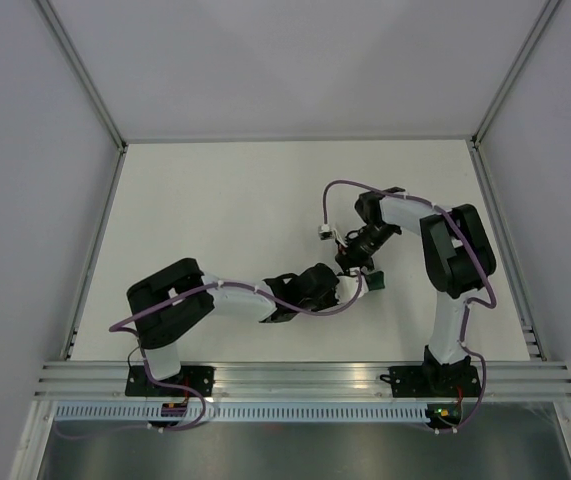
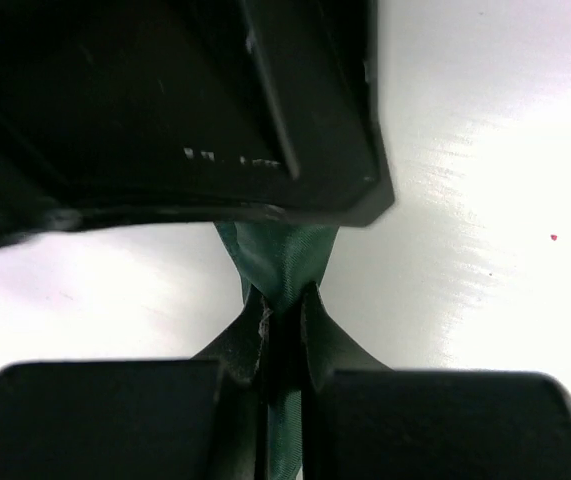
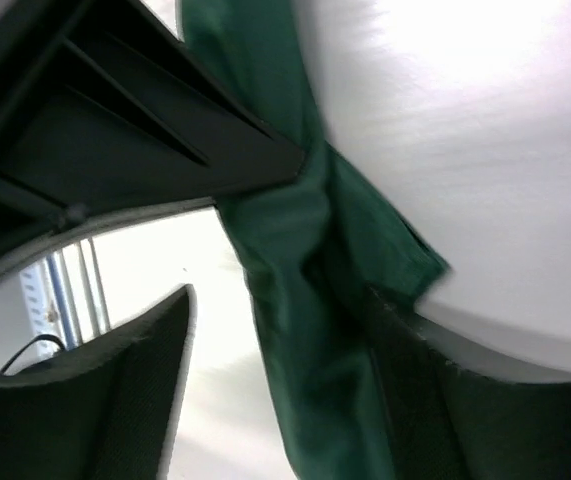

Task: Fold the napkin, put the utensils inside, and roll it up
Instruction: Roll the napkin at the center of the board.

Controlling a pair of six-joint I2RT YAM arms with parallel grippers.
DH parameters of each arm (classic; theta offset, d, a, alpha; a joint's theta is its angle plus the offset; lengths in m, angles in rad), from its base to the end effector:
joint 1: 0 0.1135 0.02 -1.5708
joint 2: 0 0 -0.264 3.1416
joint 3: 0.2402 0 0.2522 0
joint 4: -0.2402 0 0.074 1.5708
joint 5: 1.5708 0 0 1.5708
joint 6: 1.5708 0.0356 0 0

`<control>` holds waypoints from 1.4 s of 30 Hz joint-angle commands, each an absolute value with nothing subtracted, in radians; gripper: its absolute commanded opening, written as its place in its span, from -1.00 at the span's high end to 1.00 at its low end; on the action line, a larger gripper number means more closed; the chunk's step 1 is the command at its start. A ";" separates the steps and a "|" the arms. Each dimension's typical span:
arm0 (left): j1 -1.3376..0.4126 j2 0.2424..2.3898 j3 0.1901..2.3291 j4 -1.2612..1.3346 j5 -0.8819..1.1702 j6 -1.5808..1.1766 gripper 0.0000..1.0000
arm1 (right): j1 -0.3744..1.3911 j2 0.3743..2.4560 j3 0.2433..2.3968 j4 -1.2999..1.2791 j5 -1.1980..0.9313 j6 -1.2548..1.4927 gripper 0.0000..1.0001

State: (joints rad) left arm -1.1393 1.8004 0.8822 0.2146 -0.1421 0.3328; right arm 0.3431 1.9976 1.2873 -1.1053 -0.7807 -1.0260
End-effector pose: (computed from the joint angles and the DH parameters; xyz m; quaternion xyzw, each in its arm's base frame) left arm 0.1551 -0.3247 0.1417 0.5856 0.6909 -0.1052 0.4107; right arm 0.3024 0.1346 0.1432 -0.5444 0.7405 0.3937 0.0201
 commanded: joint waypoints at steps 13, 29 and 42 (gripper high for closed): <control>-1.057 1.882 0.980 0.006 0.101 0.190 0.92 | 0.092 1.766 1.289 -0.890 -0.822 -1.014 -0.82; -0.885 2.032 1.181 -0.279 0.454 0.156 0.85 | 0.017 1.353 0.911 -0.615 -0.891 -1.002 -0.73; -0.813 2.189 1.374 -0.482 0.669 0.167 0.81 | 0.251 1.146 0.615 -0.364 -0.644 -1.035 -0.74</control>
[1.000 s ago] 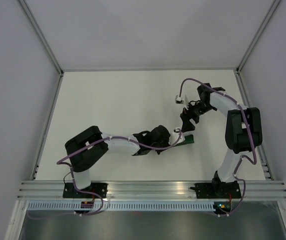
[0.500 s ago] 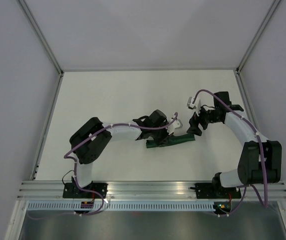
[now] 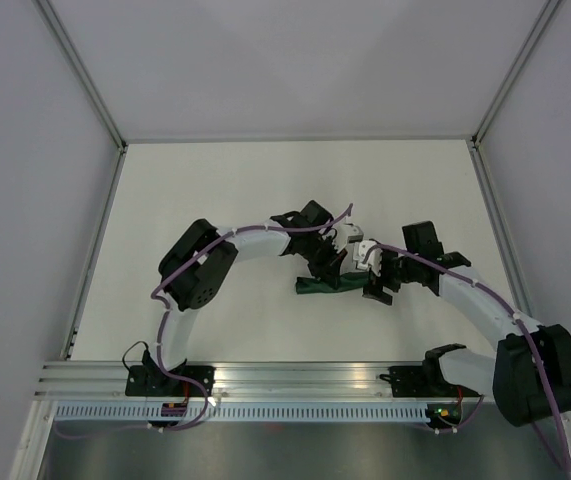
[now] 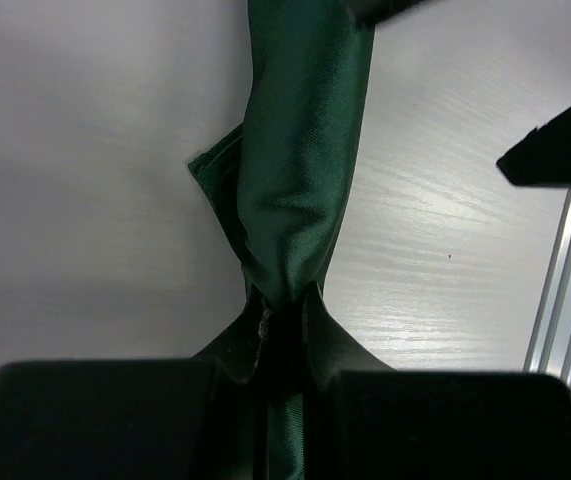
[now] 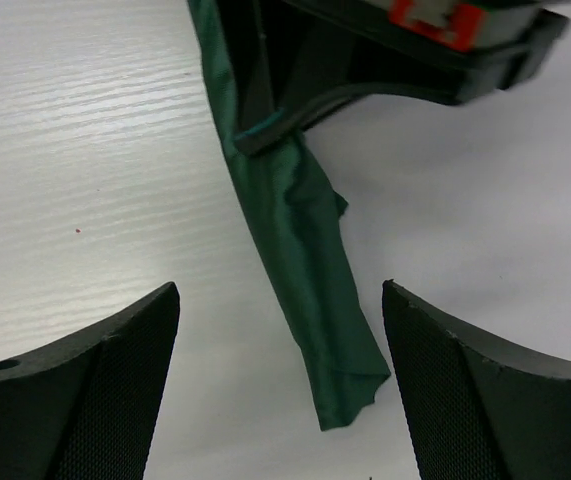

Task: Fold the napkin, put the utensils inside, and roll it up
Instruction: Roll the napkin at the center of the board.

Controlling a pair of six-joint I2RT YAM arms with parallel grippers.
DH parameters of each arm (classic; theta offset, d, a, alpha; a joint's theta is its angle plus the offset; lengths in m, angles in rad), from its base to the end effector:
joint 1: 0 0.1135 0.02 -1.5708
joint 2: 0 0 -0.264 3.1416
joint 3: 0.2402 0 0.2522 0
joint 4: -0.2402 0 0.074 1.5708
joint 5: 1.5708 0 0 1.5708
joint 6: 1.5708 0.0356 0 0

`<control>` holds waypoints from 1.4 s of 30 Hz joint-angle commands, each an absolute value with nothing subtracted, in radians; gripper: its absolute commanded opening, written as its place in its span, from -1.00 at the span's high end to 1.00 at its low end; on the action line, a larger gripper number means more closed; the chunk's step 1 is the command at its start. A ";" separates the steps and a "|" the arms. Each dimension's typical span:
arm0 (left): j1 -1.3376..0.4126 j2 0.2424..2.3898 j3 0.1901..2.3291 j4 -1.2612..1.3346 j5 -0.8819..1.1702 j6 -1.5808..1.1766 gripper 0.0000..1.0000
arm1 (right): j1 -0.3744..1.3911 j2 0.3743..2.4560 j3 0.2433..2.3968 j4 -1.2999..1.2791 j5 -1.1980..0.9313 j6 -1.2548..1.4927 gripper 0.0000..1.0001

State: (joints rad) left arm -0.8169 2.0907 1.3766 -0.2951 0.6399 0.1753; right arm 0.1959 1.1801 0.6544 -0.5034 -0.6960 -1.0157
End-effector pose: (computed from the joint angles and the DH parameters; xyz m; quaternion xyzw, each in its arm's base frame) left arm 0.2789 -0.3282 0.1407 0.5108 0.7606 -0.3697 0.1543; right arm 0.2052 0.0640 0.1998 -0.5908 0.6927 0.2011 0.3616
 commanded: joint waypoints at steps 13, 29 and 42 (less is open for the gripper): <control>-0.787 2.266 1.453 -0.583 0.770 0.172 0.77 | 0.501 1.221 0.557 -0.233 -0.439 -1.029 -0.73; -0.769 2.289 1.505 -0.621 0.796 0.175 0.31 | 0.618 1.341 0.568 -0.230 -0.364 -0.996 -0.17; -0.703 2.203 1.555 -0.546 0.802 0.049 0.15 | 0.618 1.419 0.633 -0.327 -0.376 -0.933 0.24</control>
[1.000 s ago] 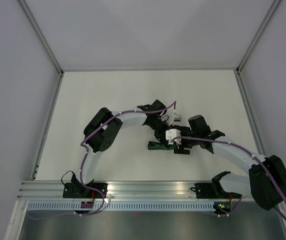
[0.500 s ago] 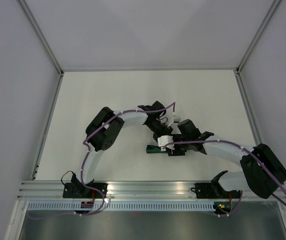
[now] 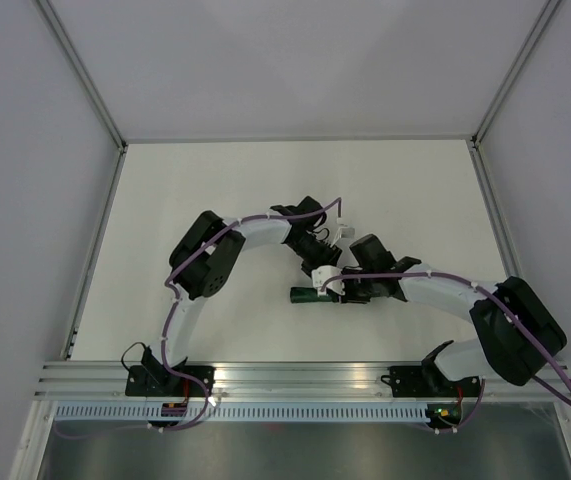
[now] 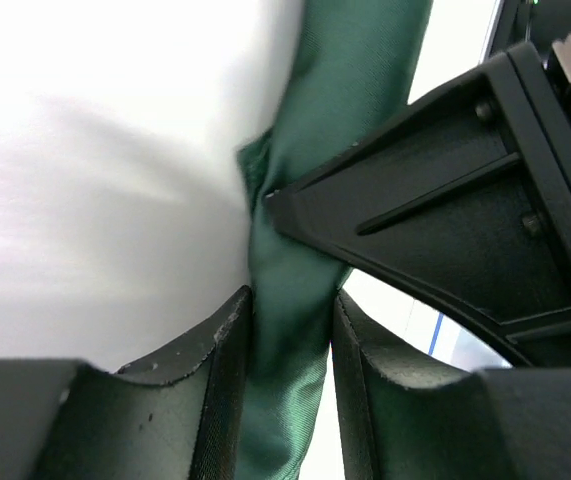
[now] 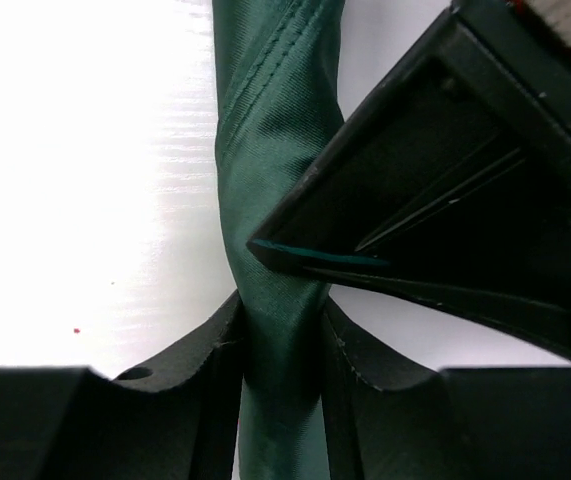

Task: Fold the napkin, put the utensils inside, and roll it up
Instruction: Roll the napkin at the center of the board.

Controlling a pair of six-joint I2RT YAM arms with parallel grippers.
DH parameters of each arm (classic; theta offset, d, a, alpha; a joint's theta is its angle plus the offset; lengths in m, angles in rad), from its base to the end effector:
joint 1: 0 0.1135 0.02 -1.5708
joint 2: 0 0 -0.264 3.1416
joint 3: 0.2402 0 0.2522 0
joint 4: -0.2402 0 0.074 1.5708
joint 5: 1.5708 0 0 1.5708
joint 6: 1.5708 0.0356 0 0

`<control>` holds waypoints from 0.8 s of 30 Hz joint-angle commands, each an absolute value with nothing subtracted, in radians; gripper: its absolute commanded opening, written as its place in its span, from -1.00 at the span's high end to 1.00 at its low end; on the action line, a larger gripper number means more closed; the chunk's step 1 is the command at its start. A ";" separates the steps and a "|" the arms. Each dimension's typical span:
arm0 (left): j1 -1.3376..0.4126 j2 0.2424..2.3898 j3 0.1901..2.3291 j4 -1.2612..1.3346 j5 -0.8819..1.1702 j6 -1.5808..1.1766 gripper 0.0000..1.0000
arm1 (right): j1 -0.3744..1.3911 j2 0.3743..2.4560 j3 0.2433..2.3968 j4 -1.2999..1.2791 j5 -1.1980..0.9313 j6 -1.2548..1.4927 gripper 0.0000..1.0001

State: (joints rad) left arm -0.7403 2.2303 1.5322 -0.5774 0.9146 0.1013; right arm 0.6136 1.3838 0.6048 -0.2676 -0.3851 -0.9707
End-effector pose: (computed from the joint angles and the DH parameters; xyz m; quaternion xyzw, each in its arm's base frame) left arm 0.3027 -0.3148 0.1191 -0.4218 -0.7835 0.4561 0.0119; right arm 0.1893 0.1497 0.1509 -0.7097 0.6305 0.1367 0.2831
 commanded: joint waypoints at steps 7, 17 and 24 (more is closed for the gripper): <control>-0.624 2.135 1.549 -0.499 0.821 -0.028 0.15 | 0.618 1.474 0.676 -0.339 -0.380 -0.864 0.24; -0.486 1.981 1.510 -0.425 0.749 -0.170 0.17 | 0.612 1.650 0.805 -0.383 -0.364 -0.697 0.24; -0.407 1.803 1.416 -0.403 0.696 -0.228 0.17 | 0.594 1.807 0.969 -0.425 -0.361 -0.539 0.24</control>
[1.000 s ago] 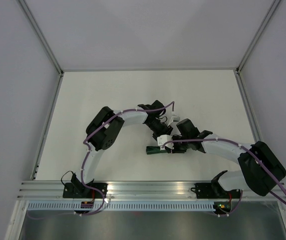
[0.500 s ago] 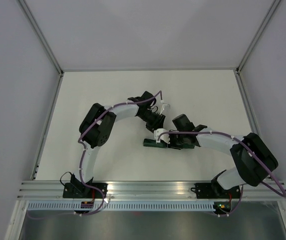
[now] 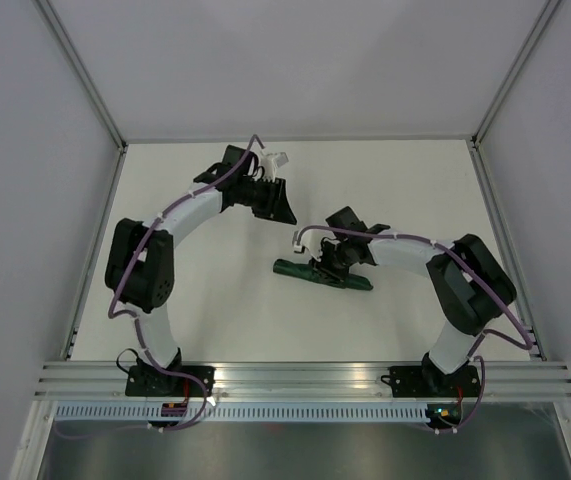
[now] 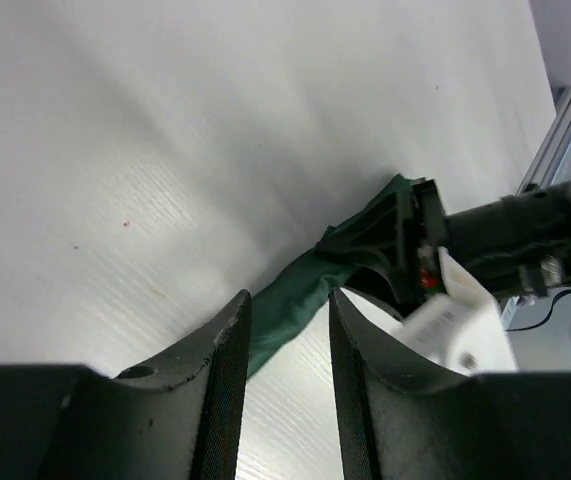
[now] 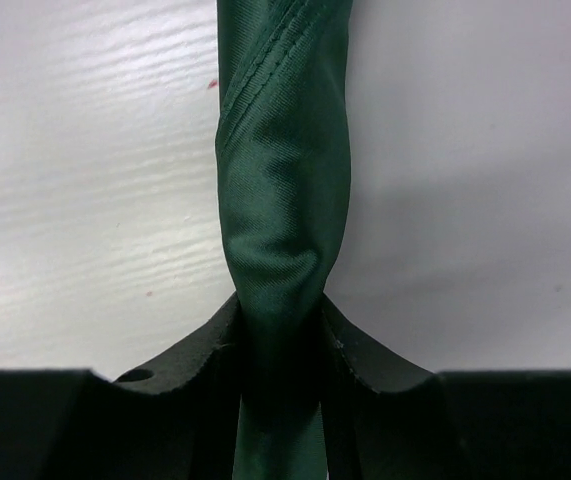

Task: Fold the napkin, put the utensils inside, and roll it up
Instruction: Roll the napkin at the center of the board.

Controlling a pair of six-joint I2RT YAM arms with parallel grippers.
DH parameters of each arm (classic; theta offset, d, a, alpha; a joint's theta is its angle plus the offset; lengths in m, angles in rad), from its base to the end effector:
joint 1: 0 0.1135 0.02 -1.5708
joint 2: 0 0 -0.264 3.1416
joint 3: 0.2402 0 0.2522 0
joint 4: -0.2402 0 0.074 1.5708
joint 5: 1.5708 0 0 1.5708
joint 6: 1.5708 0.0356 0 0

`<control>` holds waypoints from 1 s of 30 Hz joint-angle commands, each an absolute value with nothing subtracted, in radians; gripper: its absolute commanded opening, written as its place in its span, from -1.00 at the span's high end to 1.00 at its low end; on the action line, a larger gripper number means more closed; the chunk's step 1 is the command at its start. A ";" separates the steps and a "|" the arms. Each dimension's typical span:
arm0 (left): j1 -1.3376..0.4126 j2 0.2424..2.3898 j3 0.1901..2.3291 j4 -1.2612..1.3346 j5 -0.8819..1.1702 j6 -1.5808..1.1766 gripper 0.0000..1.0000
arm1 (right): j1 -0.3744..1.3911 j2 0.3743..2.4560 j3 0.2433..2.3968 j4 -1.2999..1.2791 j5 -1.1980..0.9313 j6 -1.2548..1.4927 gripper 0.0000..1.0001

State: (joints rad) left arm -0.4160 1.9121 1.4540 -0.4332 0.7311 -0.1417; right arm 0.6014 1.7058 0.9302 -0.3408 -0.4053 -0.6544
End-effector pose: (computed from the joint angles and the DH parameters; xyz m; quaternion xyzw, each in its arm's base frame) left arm 0.3725 -0.1906 0.2296 0.2384 0.8560 -0.4097 0.2064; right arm 0.2553 0.1922 0.1505 -0.5973 0.7457 0.1902 0.2258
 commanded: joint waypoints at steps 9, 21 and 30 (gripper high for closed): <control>-0.405 1.563 1.260 -0.380 0.672 -0.273 0.17 | 0.581 2.009 1.179 -0.408 -0.307 -0.223 0.23; -0.403 1.376 1.079 -0.379 0.532 -0.322 0.16 | 0.560 2.138 1.281 -0.301 -0.272 0.096 0.21; -0.403 1.407 0.888 -0.140 0.365 -0.486 0.16 | 0.543 2.195 1.328 -0.244 -0.265 0.253 0.19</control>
